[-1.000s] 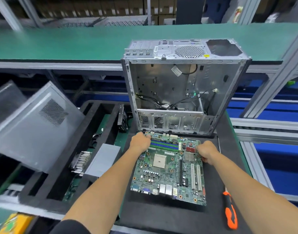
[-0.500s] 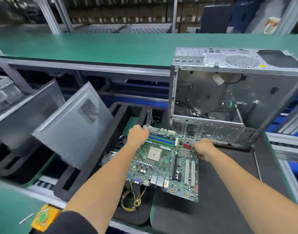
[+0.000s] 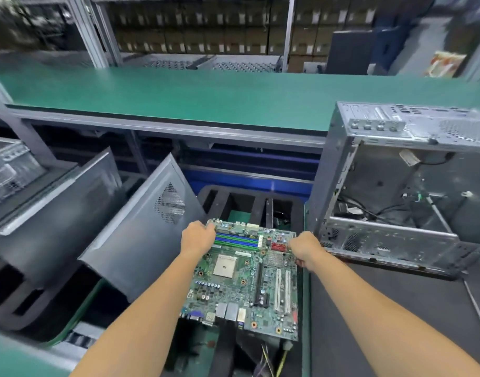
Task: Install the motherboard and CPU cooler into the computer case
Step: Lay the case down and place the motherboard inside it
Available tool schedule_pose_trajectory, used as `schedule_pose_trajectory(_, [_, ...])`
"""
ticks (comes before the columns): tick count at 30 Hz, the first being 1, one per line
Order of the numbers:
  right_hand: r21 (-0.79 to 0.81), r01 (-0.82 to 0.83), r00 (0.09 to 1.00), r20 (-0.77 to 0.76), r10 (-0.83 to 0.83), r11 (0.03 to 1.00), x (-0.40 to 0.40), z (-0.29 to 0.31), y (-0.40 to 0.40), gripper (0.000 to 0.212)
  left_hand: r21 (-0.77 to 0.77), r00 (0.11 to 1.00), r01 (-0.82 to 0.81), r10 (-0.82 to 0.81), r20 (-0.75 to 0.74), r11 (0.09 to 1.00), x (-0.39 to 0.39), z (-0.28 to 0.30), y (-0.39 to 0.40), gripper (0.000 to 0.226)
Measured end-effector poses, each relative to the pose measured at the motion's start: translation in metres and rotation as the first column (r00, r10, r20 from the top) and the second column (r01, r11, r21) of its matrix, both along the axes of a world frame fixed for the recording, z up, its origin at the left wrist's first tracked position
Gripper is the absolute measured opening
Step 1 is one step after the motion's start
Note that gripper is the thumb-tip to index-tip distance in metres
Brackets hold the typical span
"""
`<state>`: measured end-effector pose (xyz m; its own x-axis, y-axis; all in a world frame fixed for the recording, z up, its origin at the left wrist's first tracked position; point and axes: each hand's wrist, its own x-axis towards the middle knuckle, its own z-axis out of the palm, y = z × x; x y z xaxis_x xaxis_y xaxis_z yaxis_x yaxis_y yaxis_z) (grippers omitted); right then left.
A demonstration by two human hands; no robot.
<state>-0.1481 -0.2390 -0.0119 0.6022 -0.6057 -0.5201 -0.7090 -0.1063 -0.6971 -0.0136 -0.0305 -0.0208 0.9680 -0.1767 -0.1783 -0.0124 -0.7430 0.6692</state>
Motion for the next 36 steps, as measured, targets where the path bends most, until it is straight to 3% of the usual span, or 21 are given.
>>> schedule_pose_trajectory(5, [-0.116,-0.043,0.999,-0.006,0.043,0.992,0.032,0.011,0.003,0.031,-0.031,0.998,-0.042,0.043,0.04,0.999,0.028,-0.007,0.003,0.037])
schedule_pose_trajectory(9, [-0.151,-0.045,0.999,-0.02,0.042,0.987,0.059,0.013,-0.004,0.008,-0.067,0.996,-0.046,0.051,0.073,0.997,0.05,-0.013,-0.005,0.038])
schedule_pose_trajectory(12, [-0.157,-0.036,0.999,-0.012,0.035,0.987,0.078,0.012,-0.012,0.007,-0.068,0.994,-0.032,0.039,0.097,0.997,0.064,-0.015,-0.013,0.043])
schedule_pose_trajectory(23, [-0.216,0.05,0.999,-0.005,-0.052,0.975,0.123,-0.013,-0.04,0.041,-0.071,0.987,0.028,-0.016,0.162,0.997,0.1,-0.03,-0.04,0.048])
schedule_pose_trajectory(36, [-0.21,0.076,0.996,-0.037,-0.085,0.975,0.132,-0.045,-0.051,0.014,-0.033,0.994,0.031,-0.027,0.107,0.999,0.111,-0.064,-0.053,0.045])
